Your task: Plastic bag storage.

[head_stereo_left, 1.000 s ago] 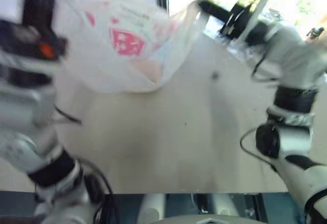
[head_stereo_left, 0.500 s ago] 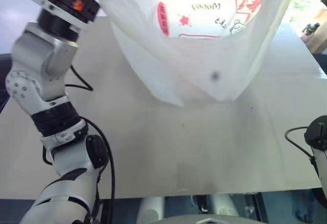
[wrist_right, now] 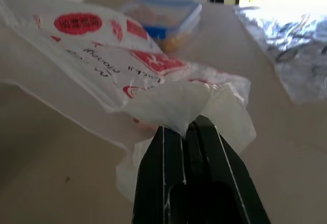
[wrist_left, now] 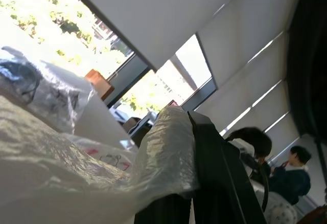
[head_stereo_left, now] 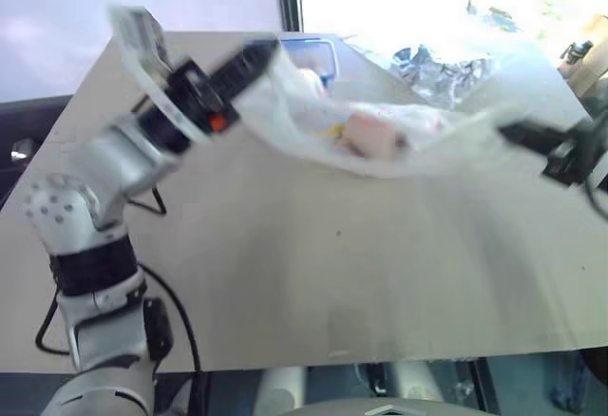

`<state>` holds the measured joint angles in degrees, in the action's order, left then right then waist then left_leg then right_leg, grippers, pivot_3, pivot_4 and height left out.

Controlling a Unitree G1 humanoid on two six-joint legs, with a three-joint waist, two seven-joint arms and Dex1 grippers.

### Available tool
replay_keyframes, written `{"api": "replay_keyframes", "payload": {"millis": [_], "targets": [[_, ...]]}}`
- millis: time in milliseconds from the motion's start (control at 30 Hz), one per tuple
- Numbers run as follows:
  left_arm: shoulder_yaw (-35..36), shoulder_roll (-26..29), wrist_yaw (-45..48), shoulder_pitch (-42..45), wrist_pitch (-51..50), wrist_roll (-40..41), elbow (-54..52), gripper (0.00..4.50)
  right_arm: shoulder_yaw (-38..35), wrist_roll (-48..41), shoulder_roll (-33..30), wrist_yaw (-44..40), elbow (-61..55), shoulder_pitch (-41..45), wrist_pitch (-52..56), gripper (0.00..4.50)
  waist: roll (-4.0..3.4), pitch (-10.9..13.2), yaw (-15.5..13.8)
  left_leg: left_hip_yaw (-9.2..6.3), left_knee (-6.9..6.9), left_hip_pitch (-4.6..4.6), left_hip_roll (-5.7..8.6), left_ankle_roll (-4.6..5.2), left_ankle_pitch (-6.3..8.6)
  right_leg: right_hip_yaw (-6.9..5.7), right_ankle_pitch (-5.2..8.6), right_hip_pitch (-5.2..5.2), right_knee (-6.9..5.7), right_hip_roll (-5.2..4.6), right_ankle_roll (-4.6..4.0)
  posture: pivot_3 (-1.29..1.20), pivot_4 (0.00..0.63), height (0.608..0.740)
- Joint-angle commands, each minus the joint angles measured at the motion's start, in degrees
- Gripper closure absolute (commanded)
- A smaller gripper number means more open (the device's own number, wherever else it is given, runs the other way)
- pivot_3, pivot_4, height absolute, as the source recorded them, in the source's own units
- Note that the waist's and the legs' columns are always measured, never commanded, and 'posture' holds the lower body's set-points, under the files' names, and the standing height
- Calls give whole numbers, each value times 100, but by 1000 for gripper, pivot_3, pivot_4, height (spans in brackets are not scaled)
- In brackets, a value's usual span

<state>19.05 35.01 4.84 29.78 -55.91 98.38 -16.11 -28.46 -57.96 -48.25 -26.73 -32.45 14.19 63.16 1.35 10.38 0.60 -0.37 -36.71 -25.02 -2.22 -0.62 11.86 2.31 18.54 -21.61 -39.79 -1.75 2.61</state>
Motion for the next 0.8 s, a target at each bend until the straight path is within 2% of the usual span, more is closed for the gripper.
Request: {"api": "replay_keyframes", "payload": {"millis": [33,167,267,300,367,400,433,467,533,600,633,667,800], "targets": [[-175,156,566,-896,238,-1185,-791,4407,307,1072,-289,-447,-505,-993,-937,4500,0,0,-2,-1,1,13,0,0,0,4,1,10,-1,1,0,0,150,740],[-480,226,1313,-1924,925,-2780,-1208,4407,619,1960,-261,-533,-535,-1554,-1814,4500,-4,-2,23,2,4,29,1,0,1,15,0,12,-7,10,0,0,150,740],[-571,275,1858,-2368,1292,-3430,-1272,4407,758,2243,-31,-631,-548,-1701,-2349,4500,-2,-4,11,9,4,35,-2,5,4,16,0,16,-7,18,0,0,150,740],[-513,264,2015,-2534,1401,-3550,-1275,4500,765,2294,33,-636,-625,-1806,-2425,3914,-3,-4,8,10,4,35,-2,13,8,11,0,18,-7,19,-1,0,150,740],[-439,310,2442,-2902,1651,-3830,-1378,4500,736,2469,87,-729,-759,-2174,-2605,3243,-3,-4,-10,7,4,31,-4,16,10,6,0,18,-7,19,-2,0,150,740],[-418,331,2595,-3065,1757,-3963,-1430,3955,677,2547,120,-787,-786,-2377,-2703,2617,-1,-5,-19,5,6,28,-4,16,10,6,0,16,-4,17,-2,0,150,740],[-356,359,2736,-3287,1867,-4077,-1518,3205,517,2605,154,-885,-800,-2670,-2795,1819,-1,-5,-18,-3,7,29,-5,16,11,6,0,20,-3,13,-2,0,150,740],[-263,438,2906,-3570,2045,-4310,-1607,3076,291,2674,177,-1032,-836,-3027,-2894,1713,-2,-5,-17,-4,7,28,-4,16,11,6,0,19,-3,11,-2,0,150,740],[-45,516,3183,-4057,2374,-4702,-1717,2437,-183,2625,282,-1348,-855,-3622,-3029,985,-2,-11,-16,-7,14,27,-2,19,12,12,1,17,7,3,-1,0,150,740],[142,628,3651,-4700,2848,-5201,-1801,1590,-669,2591,409,-1713,-790,-4167,-3285,160,-3,-11,-15,-6,24,29,-2,20,14,12,4,19,15,1,-1,0,150,740],[246,637,3790,-4968,2911,-5261,-1804,1328,-876,2525,457,-1870,-734,-4352,-3338,152,-6,-13,0,-7,27,30,-3,20,14,11,4,19,17,2,-1,0,150,740],[291,665,3998,-5226,3074,-5416,-1779,762,-1056,2432,481,-2031,-656,-4474,-3376,152,-9,-15,14,-3,30,37,-3,21,15,15,5,21,18,2,-2,0,150,740],[222,638,4582,-5786,3739,-6015,-1629,762,-1202,2749,374,-2291,-122,-4506,-3724,152,-1,-21,19,10,27,54,-6,28,18,19,6,29,17,2,-4,0,150,740]]}}
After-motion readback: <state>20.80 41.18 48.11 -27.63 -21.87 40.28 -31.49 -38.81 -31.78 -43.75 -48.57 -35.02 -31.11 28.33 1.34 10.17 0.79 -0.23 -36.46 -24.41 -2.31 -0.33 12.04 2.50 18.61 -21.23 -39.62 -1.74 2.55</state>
